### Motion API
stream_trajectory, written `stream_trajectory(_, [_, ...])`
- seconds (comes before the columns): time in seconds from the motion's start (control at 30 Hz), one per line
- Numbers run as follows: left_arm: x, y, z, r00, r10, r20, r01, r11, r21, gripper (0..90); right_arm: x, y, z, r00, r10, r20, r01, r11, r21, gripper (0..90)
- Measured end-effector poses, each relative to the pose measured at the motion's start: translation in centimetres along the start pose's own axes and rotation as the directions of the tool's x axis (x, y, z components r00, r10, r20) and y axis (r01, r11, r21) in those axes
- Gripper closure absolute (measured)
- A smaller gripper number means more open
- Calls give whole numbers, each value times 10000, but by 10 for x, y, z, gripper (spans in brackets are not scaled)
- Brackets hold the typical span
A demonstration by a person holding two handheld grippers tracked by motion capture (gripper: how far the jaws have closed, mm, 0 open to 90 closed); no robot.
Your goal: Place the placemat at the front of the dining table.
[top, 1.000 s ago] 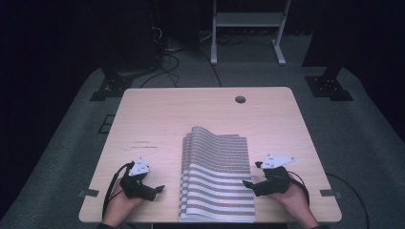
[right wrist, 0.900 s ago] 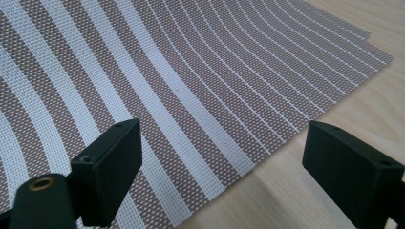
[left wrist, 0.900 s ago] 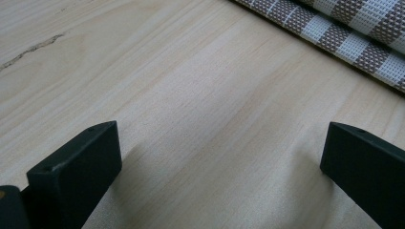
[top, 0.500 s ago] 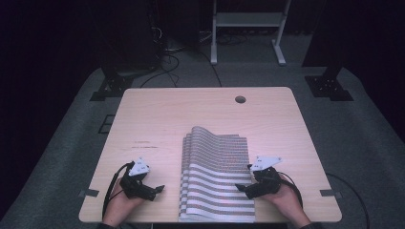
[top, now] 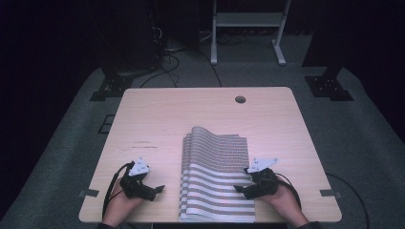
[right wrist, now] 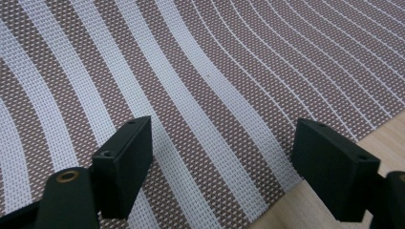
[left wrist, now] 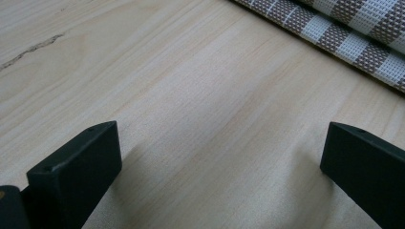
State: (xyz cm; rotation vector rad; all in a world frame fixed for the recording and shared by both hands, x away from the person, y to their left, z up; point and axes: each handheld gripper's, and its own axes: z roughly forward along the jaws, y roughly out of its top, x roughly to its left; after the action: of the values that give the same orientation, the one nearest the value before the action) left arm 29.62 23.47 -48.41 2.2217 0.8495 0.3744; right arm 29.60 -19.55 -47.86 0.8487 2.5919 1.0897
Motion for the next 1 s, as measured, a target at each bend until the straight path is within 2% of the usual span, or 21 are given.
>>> stream_trajectory(0.13, [0, 0, 0, 10000, -3, -1, 3, 10000, -4, 0, 1, 0, -1, 10000, -23, -16, 23, 10000, 15, 248])
stream_trajectory(0.2, [0, 0, 0, 10000, 7, 6, -7, 10000, 4, 0, 0, 0, -3, 10000, -17, 6, 17, 10000, -17, 315])
stream_trajectory(0.23, [0, 0, 0, 10000, 7, 6, -7, 10000, 4, 0, 0, 0, -3, 10000, -17, 6, 17, 10000, -17, 315])
stream_trajectory(0.27, [0, 0, 0, 10000, 1, 8, -1, 10000, -2, 0, -1, -1, -5, 10000, 10, 47, -9, 9999, -116, 400])
stream_trajectory(0.3, [0, 0, 0, 10000, 11, 12, -11, 10000, 2, 0, -2, -2, -6, 10000, 37, 31, -37, 9999, -108, 410])
stream_trajectory(0.37, [0, 0, 0, 10000, 17, 19, -17, 10000, 4, 0, -3, -2, -7, 9998, 131, 140, -129, 9998, -122, 498])
stream_trajectory(0.43, [0, 0, 0, 10000, 10, 27, -10, 10000, 3, 0, -5, -2, -9, 9998, 168, 128, -166, 9998, -146, 550])
stream_trajectory(0.47, [0, 0, 0, 10000, 10, 27, -10, 10000, 3, 0, -5, -2, -9, 9998, 168, 128, -166, 9998, -146, 550])
stream_trajectory(0.5, [0, 0, 0, 10000, 14, 30, -14, 10000, 1, 0, -5, -3, -10, 9997, 150, 191, -147, 9998, -143, 617])
stream_trajectory(0.53, [0, 0, 0, 10000, 14, 30, -14, 10000, 1, 0, -5, -3, -10, 9997, 150, 191, -147, 9998, -143, 617])
stream_trajectory(0.57, [0, 0, 0, 10000, 22, 33, -22, 10000, 5, 0, -5, -2, -11, 9997, 190, 179, -188, 9997, -136, 698])
stream_trajectory(0.63, [0, 0, 0, 10000, 19, 36, -19, 10000, 0, 0, -4, -2, -13, 9996, 96, 268, -94, 9999, -69, 781])
stream_trajectory(0.87, [0, 0, 0, 10000, 26, 44, -26, 10000, -1, 0, -8, -1, -15, 9990, 385, 243, -386, 9993, 18, 825])
stream_trajectory(1.0, [0, 0, 0, 10000, 32, 49, -32, 10000, -5, 0, -13, -3, -20, 9972, 609, 430, -610, 9981, 6, 833])
